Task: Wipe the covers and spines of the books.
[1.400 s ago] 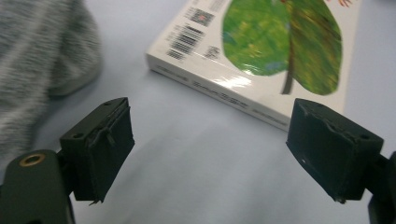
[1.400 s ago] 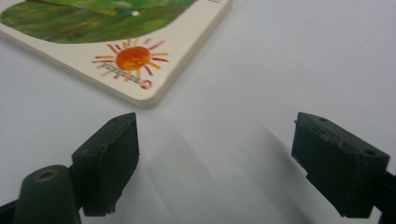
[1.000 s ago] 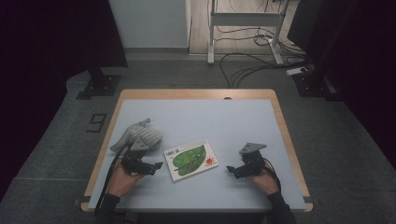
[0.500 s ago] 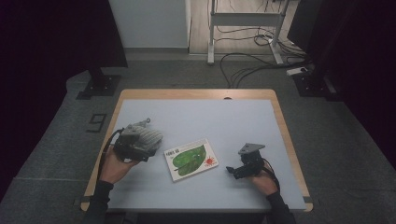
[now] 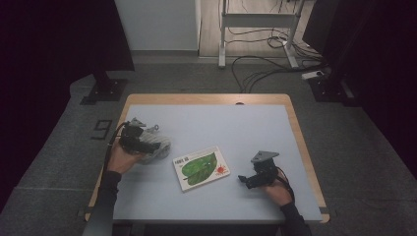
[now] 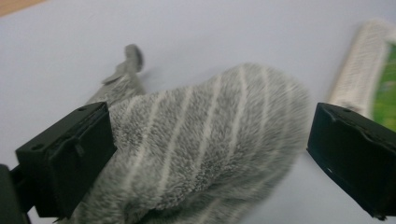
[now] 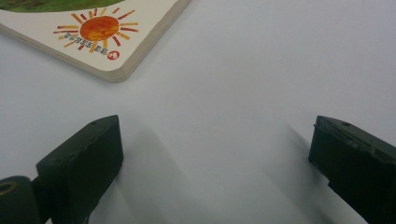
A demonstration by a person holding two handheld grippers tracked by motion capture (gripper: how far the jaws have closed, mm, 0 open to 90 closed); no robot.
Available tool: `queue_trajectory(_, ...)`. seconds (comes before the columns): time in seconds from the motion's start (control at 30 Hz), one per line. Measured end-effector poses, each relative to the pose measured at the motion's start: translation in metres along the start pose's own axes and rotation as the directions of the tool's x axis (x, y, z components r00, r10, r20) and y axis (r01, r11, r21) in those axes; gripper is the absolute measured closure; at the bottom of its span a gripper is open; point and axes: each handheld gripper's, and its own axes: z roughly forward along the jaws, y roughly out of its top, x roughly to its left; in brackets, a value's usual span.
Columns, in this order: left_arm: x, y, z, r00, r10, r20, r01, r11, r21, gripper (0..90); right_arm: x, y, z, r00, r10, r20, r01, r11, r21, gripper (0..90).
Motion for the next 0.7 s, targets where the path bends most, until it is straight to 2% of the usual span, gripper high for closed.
queue_trajectory(0.2, 0.005, -0.007, 0.019, 0.9996, -0.028, 0.005, 0.028, 0.9995, 0.016, 6.1, 0.0, 0.0, 0.0, 1.0, 0.001, 0.0, -0.001, 1.0, 0.001, 2.4)
queue_trajectory(0.3, 0.006, -0.008, 0.028, 0.9995, -0.029, 0.008, 0.029, 0.9992, 0.029, 9.7, 0.0, 0.0, 0.0, 1.0, 0.001, 0.0, -0.001, 1.0, 0.001, 2.4)
queue_trajectory(0.43, 0.007, -0.012, 0.038, 0.9998, -0.015, 0.011, 0.015, 0.9983, 0.056, 18.8, 0.0, 0.0, 0.0, 1.0, 0.001, 0.001, -0.001, 1.0, 0.0, 2.5)
queue_trajectory(0.57, 0.004, -0.021, 0.043, 1.0, 0.006, -0.007, -0.006, 0.9993, 0.038, 29.4, 0.0, 0.0, 0.0, 1.0, 0.001, 0.001, -0.001, 1.0, 0.0, 2.5)
queue_trajectory(0.7, 0.003, -0.024, 0.041, 0.9998, 0.001, -0.019, -0.001, 0.9995, 0.031, 41.7, 0.0, 0.0, 0.0, 1.0, 0.001, 0.001, -0.001, 1.0, -0.001, 2.5)
